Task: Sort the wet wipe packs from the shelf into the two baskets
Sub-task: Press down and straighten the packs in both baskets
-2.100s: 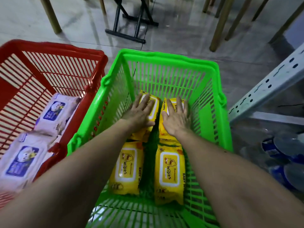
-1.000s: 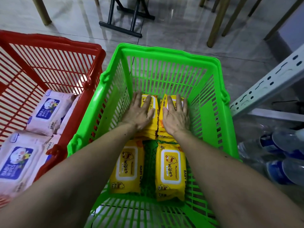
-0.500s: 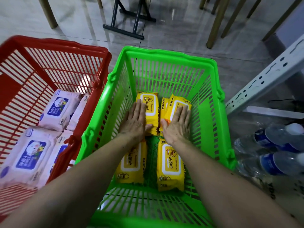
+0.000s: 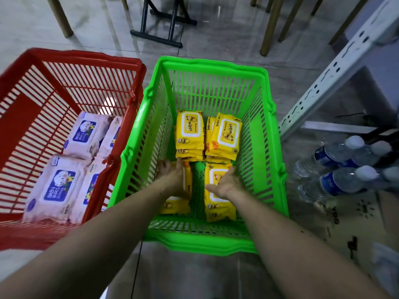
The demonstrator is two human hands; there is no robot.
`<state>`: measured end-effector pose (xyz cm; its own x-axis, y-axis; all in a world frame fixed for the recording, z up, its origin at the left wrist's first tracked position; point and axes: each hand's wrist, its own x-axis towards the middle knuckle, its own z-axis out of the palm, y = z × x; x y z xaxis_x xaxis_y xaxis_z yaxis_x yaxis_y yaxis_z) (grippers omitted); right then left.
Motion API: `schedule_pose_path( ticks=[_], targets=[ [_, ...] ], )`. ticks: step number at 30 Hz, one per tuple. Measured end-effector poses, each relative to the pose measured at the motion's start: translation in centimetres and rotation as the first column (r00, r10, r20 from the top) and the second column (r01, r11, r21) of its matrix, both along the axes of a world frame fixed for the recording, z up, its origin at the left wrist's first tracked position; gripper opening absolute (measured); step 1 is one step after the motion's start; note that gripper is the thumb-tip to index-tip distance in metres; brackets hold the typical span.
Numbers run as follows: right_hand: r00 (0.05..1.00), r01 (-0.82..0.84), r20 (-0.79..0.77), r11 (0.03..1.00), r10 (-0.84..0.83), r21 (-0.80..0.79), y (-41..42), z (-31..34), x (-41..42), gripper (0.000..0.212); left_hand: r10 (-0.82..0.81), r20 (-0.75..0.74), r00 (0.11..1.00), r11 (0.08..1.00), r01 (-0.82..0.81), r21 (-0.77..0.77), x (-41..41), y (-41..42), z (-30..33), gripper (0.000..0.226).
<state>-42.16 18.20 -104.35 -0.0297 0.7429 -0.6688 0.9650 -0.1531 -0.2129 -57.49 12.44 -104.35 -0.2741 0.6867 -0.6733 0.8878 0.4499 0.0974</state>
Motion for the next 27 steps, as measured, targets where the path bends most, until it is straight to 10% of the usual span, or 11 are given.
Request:
schedule_pose_path(
  ticks=[9, 13, 17, 24, 27],
  targets=[
    [0.993, 0.044, -0.1, 0.981, -0.063, -0.188, 0.9, -0.3, 0.5, 0.116, 0.116, 0.05, 0.992, 0.992, -0.118, 0.038, -0.4, -0.4, 0.3, 0.138],
    [0.975, 0.116, -0.164, 0.971, -0.152, -0.211, 1.2, -0.7, 0.7, 0.099, 0.512, 0.188, 0.838, 0.834, -0.538, 0.126, -0.2, 0.4, 0.2, 0.077],
    [0.976, 0.106, -0.161, 0.968, -0.145, -0.227, 1.0, -0.4, 0.9, 0.099, 0.599, 0.241, 0.764, 0.787, -0.617, -0.002, -0.1, 0.5, 0.5, 0.035],
    [0.979, 0.084, -0.157, 0.957, -0.132, -0.277, 1.0, -0.4, 0.7, 0.1, 0.641, 0.324, 0.696, 0.739, -0.674, -0.015, 0.4, 0.4, 0.6, 0.076],
    [0.961, 0.116, -0.211, 0.951, -0.18, -0.286, 0.9, -0.5, 0.7, 0.101, 0.616, 0.418, 0.668, 0.733, -0.68, 0.005, 0.2, 0.4, 0.5, 0.061]
  ],
)
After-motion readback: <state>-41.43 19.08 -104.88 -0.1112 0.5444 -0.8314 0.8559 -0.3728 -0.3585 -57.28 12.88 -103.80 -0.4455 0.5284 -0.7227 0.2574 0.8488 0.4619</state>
